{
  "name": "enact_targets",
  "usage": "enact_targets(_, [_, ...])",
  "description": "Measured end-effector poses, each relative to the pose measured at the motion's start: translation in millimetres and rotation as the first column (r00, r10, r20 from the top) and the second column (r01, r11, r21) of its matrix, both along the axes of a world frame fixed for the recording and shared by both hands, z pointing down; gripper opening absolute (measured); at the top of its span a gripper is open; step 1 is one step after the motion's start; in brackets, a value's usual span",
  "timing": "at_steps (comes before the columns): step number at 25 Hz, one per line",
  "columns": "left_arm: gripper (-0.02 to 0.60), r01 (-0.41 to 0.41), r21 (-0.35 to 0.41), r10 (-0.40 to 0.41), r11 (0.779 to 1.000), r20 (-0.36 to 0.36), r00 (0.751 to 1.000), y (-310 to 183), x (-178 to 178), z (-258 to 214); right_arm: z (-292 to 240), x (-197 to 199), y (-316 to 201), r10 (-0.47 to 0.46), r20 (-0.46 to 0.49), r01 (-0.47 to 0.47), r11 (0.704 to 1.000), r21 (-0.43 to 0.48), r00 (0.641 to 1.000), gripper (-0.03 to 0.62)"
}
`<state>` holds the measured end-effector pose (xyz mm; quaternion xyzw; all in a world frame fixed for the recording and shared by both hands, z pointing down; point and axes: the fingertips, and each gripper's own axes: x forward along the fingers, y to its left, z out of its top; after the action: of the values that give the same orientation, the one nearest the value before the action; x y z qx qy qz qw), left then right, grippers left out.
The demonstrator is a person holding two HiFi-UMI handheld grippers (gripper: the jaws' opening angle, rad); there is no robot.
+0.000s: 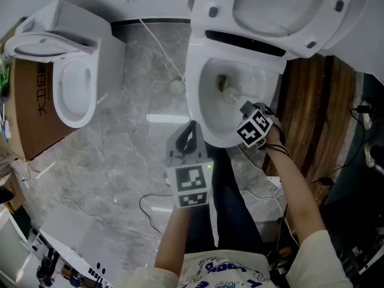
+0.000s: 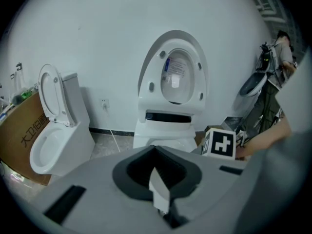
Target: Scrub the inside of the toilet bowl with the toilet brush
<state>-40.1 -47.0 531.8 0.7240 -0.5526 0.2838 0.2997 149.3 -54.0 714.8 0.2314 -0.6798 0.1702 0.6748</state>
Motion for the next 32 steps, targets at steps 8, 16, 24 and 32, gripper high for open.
enact_targets(8, [0.002,0.001,0.006,-0.001,1.000,-0.012,1.000,0.9,0.6,-2.2,-1.7,-37.0,0.1,0.333,0.171,-0.326,0.943,-0.071,0.927,0.163])
enact_targets(16, [0.002,-0.003,0.003,0.003,1.000,-0.014,1.000,4.2,1.3,1.1,-10.9,-46.5,-0.2,0.552,0.252,-0.556,0.829,-0.064,0.795,0.163])
enact_targets(24, [0.002,0.002,0.006,-0.001,1.000,-0.012,1.000,6.8,-2.1,-1.9,-12.1,-28.1,53.6,0.459,0.204,-0.447,0.888,-0.105,0.865,0.164])
enact_targets(32, [0.002,-0.017,0.016,0.018,1.000,-0.016,1.000,8.9,5.4,-10.2,-16.9,12.9,46.4,0.226,0.110,-0.224,0.974,-0.024,0.968,0.163])
